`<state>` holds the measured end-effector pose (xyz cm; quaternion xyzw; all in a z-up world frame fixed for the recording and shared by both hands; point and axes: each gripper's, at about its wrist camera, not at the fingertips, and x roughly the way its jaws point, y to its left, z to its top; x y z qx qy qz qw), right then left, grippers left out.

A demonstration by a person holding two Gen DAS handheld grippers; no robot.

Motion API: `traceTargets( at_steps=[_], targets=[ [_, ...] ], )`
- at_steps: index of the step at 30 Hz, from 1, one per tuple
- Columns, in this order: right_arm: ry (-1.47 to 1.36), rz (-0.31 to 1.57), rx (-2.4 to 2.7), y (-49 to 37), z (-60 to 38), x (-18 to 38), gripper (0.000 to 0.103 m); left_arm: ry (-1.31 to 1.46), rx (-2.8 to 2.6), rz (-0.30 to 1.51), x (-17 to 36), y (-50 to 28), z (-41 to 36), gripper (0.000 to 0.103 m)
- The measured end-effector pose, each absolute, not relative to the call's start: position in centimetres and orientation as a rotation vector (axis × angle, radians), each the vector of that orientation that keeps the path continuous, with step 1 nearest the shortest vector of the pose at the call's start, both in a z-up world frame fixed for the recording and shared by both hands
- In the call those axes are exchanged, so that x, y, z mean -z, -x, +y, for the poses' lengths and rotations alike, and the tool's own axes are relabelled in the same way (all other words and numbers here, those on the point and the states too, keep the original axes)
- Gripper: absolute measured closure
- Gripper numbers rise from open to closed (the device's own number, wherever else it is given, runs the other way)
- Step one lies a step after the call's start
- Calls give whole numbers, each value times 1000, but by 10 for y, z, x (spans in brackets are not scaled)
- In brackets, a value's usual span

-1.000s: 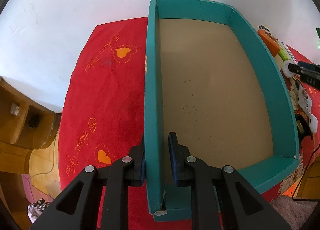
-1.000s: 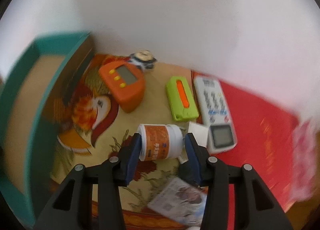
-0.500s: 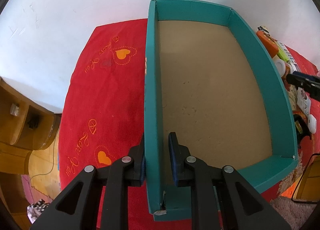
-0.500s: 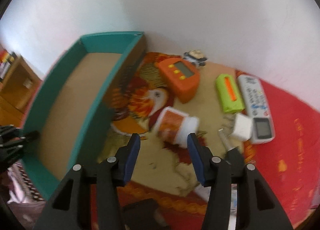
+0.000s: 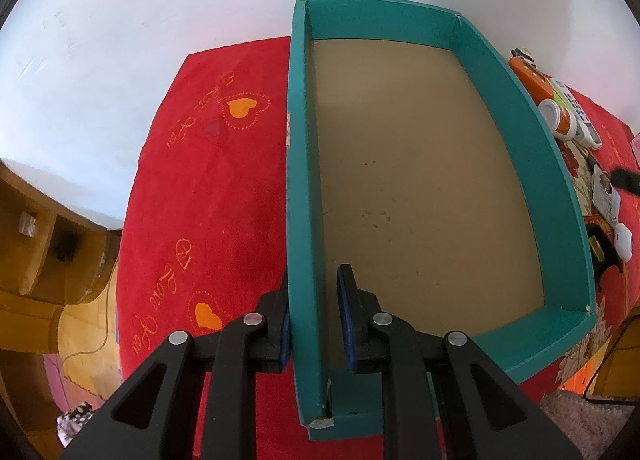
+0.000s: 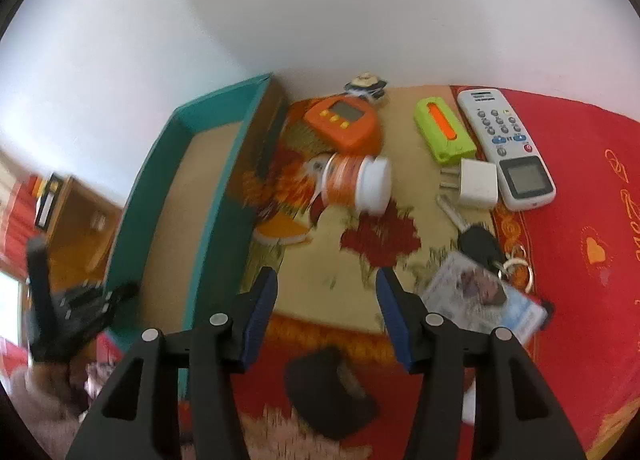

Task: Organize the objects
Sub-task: 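Lift the cream jar with the right tool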

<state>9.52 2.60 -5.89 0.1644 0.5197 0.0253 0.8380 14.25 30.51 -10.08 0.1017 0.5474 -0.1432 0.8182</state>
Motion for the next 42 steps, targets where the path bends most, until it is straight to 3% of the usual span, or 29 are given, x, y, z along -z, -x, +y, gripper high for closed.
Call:
traceTargets(
  at_steps=[8, 14, 17, 33, 36, 40, 42],
  targets=[
    [-261, 1130, -56, -96, 34, 55, 48, -215, 313, 1162, 101, -143, 304, 83],
    [-730, 1126, 27, -129, -21, 82, 46, -223, 308, 1162, 101, -140, 303, 83],
    [-940, 1111, 94, -138, -36, 91, 37, -221, 310, 1163, 100, -140, 303, 83],
    [-1135, 1100, 350, -164, -51, 107, 34, -220, 333, 1167, 103, -144, 305, 83],
    [-1102, 1101, 326, -164, -55, 104, 47, -218, 337, 1169, 104, -144, 306, 83],
    [-933, 1111, 297, -170, -46, 89, 49, -219, 338, 1169, 104, -145, 306, 83],
    [-789, 1104, 297, -174, -36, 75, 56, -218, 338, 1169, 104, -145, 306, 83]
  ],
)
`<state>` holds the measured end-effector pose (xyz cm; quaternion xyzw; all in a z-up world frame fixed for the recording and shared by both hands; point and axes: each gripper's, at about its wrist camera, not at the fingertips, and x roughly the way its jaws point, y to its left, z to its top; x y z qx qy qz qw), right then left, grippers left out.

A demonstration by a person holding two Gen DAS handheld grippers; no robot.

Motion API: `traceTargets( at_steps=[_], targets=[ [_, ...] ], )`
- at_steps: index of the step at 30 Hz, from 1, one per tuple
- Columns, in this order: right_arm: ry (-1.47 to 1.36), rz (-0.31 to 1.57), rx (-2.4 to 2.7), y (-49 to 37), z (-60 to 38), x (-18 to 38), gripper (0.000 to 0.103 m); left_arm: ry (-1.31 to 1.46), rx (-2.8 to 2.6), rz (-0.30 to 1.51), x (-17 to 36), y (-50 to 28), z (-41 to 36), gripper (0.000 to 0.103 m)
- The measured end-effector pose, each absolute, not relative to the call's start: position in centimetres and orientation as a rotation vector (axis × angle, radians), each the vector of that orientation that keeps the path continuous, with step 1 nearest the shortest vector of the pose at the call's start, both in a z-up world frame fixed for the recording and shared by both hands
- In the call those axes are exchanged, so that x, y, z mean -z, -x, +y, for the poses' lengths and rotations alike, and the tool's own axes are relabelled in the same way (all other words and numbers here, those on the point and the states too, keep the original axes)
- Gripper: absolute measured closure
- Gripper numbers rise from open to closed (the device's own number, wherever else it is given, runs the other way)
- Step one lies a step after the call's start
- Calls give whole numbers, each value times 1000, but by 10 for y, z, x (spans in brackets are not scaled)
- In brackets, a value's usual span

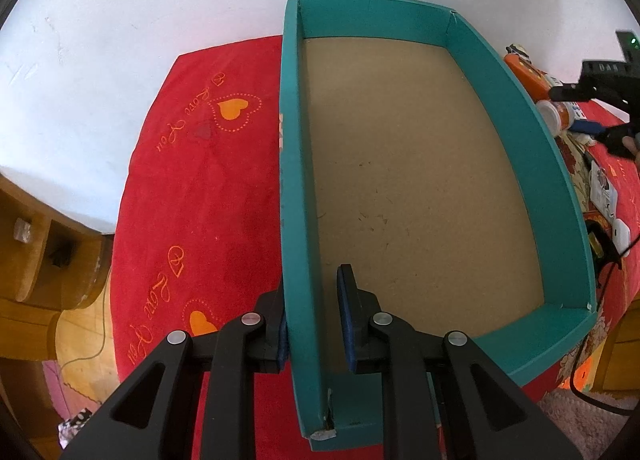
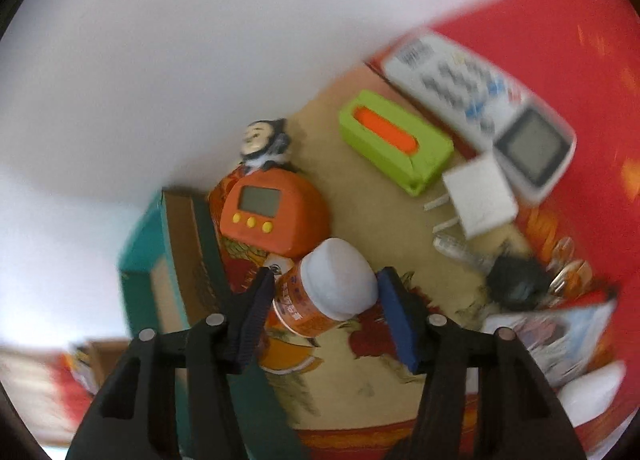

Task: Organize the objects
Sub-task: 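Lift the cream jar with the right tool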

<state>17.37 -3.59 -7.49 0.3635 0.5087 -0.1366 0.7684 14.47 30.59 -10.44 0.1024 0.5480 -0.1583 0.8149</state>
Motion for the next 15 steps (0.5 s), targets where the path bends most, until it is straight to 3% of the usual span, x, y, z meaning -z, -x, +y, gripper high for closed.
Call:
traceTargets(
  at_steps=[6, 15],
  targets=[
    [-172, 1095, 249, -174, 19, 47, 61, -216, 337, 1171, 105, -146, 306, 83],
    [-40, 1112, 134, -143, 54, 48, 61, -218, 338, 1168, 106, -144, 306, 83]
  ],
)
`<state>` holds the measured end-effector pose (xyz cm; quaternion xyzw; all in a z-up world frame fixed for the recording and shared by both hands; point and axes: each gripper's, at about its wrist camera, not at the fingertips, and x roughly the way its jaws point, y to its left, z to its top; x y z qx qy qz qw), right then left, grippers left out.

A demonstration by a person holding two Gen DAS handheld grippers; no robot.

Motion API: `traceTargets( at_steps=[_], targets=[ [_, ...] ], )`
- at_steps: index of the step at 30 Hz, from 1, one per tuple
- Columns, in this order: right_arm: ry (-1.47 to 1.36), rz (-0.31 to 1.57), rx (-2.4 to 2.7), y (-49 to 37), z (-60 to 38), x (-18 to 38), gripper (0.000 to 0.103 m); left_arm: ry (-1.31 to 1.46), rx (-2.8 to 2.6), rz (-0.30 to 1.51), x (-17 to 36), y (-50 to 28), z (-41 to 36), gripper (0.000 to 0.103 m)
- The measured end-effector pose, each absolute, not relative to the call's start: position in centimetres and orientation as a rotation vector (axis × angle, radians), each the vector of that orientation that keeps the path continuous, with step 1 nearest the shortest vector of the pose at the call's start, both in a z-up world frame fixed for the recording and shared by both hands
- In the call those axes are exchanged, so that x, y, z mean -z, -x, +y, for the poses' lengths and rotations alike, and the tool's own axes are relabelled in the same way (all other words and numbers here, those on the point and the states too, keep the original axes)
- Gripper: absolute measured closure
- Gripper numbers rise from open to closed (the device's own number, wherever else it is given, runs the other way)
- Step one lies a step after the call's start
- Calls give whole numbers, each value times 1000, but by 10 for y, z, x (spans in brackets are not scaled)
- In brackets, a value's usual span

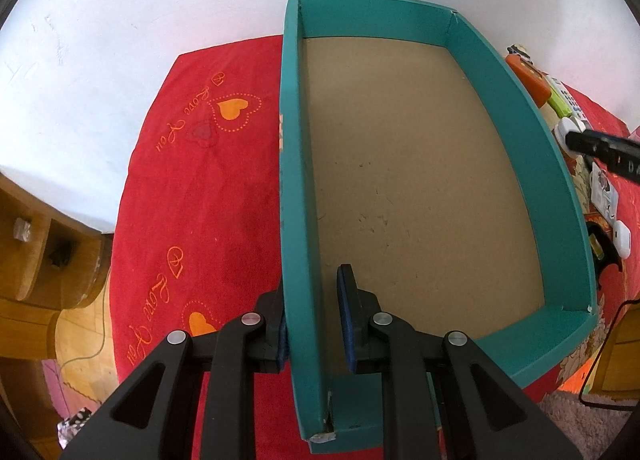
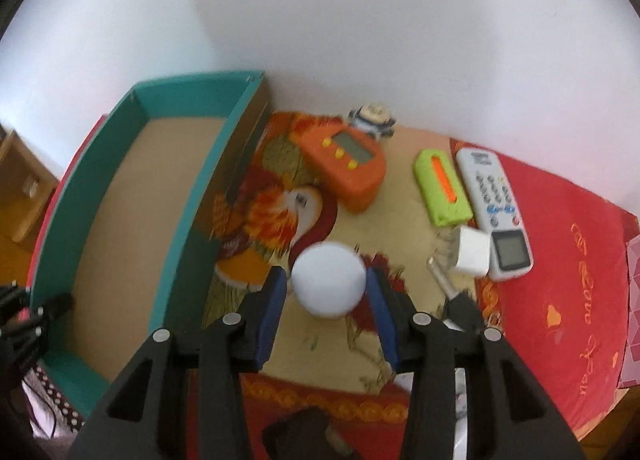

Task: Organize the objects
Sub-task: 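Lift the cream jar with the right tool, then carry the cream jar into the teal box and open the right tool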

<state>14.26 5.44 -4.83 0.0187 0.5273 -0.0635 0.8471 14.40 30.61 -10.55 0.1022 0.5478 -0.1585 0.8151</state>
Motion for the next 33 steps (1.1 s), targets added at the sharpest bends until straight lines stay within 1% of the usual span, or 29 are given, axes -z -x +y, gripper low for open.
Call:
traceTargets(
  at_steps=[10, 14, 15, 16, 17, 21, 25, 33],
  targets=[
    [-62, 1148, 134, -145, 53, 65, 55, -223, 346, 1167, 105, -141, 308, 83],
    [-80, 1171, 132, -151, 52, 73, 55, -219, 346, 1172, 106, -140, 308, 83],
    [-87, 1170, 134, -153, 52, 75, 56, -221, 345, 1173, 107, -141, 307, 83],
    [-98, 1171, 133, -154, 50, 76, 63, -223, 344, 1174, 107, -141, 307, 83],
    [-107, 1171, 131, -154, 50, 75, 64, -225, 344, 1173, 108, -141, 306, 83],
    [-77, 1156, 128, -154, 54, 62, 64, -224, 346, 1170, 108, -141, 306, 83],
    [-65, 1116, 85, -159, 63, 38, 64, -221, 350, 1172, 108, -141, 308, 83],
    [-30, 1047, -35, -186, 101, -2, 64, -218, 351, 1174, 108, -142, 309, 83]
  ],
)
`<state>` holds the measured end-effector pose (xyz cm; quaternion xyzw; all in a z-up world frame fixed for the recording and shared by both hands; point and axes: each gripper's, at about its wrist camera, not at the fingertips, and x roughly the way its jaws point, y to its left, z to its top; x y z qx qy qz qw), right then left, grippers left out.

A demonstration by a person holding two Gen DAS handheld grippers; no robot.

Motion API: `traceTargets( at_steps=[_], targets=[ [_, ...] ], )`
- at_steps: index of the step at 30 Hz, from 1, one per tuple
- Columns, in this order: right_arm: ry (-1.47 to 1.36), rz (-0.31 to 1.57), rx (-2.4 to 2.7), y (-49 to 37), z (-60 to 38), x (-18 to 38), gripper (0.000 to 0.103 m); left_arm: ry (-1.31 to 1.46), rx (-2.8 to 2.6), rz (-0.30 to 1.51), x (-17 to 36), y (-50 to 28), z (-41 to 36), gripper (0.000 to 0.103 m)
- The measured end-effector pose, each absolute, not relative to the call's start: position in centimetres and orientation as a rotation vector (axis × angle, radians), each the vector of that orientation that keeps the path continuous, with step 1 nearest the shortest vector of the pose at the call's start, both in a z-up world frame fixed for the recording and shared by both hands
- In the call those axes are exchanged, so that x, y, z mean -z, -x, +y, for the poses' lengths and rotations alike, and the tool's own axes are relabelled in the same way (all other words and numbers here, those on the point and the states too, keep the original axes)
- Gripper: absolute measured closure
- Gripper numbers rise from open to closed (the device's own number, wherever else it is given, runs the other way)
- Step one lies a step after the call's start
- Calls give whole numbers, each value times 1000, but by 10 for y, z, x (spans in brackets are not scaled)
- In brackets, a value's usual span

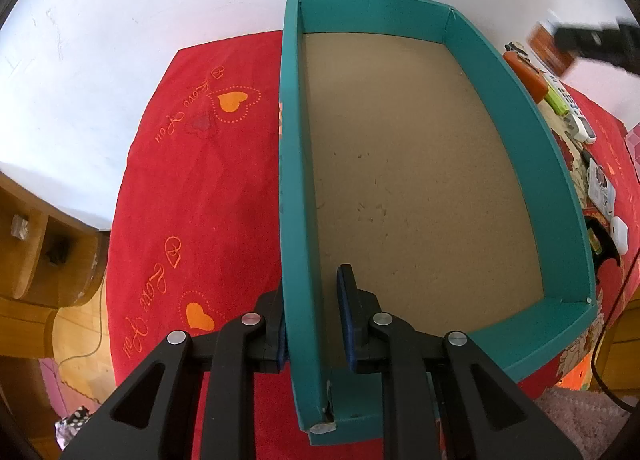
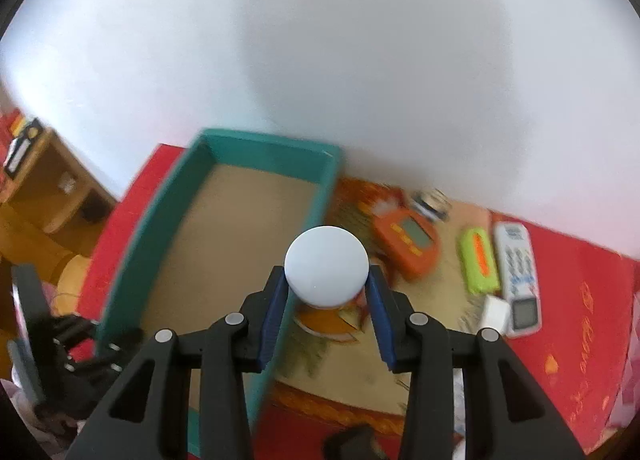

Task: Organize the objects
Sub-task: 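Carry the cream jar into the teal box and open the right tool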

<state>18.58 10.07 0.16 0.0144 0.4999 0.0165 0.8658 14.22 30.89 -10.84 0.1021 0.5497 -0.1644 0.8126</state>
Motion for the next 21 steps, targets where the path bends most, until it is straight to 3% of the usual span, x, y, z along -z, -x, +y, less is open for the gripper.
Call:
traceTargets(
  at_steps=[21],
  targets=[
    [26, 1187, -221, -329, 205, 73, 64, -227, 361, 1173, 109, -143, 309, 83]
  ],
)
